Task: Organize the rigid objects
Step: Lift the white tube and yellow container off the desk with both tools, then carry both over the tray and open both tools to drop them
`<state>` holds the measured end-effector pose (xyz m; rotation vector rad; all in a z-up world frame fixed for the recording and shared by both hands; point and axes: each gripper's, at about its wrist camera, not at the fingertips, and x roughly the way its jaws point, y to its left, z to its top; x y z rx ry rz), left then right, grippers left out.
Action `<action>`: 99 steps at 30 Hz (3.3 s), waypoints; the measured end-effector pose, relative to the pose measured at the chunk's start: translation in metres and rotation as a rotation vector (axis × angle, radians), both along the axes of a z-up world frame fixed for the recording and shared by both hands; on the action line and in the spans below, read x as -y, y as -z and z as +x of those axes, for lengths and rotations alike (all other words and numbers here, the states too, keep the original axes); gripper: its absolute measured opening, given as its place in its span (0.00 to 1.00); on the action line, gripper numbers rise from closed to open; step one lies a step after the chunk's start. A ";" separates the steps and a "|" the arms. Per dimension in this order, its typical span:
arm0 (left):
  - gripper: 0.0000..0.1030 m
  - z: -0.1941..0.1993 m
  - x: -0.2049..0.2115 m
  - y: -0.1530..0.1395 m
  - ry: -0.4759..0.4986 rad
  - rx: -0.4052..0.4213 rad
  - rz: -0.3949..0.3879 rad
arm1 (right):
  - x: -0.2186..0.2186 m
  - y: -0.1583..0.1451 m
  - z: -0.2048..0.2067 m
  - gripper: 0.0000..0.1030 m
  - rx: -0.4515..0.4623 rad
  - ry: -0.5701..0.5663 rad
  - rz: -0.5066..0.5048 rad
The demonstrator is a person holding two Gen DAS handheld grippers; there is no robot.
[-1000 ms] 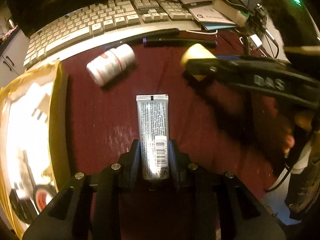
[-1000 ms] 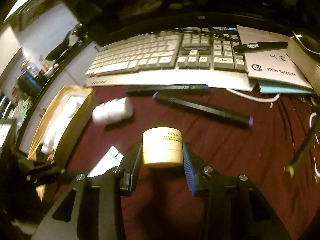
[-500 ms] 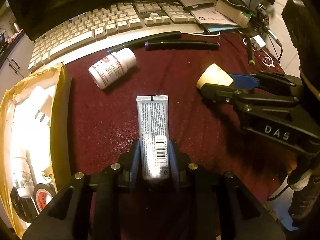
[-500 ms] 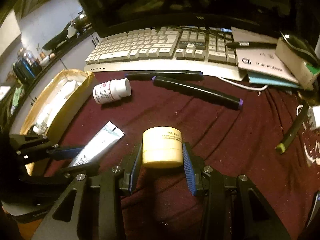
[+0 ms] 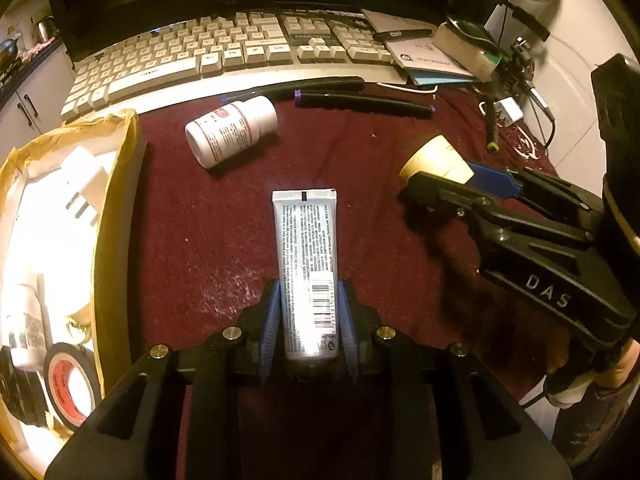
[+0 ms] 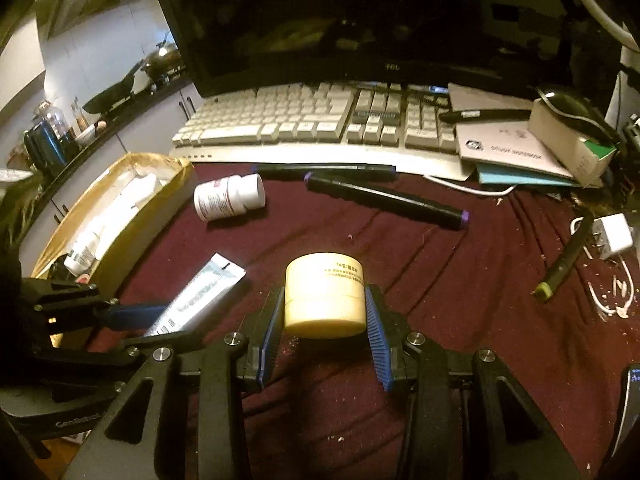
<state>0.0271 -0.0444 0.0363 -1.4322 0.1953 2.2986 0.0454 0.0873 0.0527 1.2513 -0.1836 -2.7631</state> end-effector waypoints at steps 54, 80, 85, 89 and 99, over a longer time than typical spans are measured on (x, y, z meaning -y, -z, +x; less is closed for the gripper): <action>0.25 0.018 0.042 -0.035 -0.101 -0.038 0.167 | 0.017 -0.026 0.011 0.34 -0.054 -0.046 -0.036; 0.25 0.011 0.085 -0.053 -0.188 -0.086 0.176 | 0.049 -0.036 -0.004 0.34 -0.068 -0.123 -0.053; 0.25 -0.003 0.114 -0.058 -0.263 -0.080 0.198 | 0.065 -0.040 -0.017 0.34 -0.071 -0.176 -0.087; 0.25 -0.016 0.140 -0.061 -0.331 -0.089 0.173 | 0.082 -0.044 -0.031 0.34 -0.073 -0.241 -0.117; 0.25 -0.045 0.193 -0.053 -0.450 -0.067 0.118 | 0.131 -0.044 -0.057 0.34 -0.048 -0.391 -0.150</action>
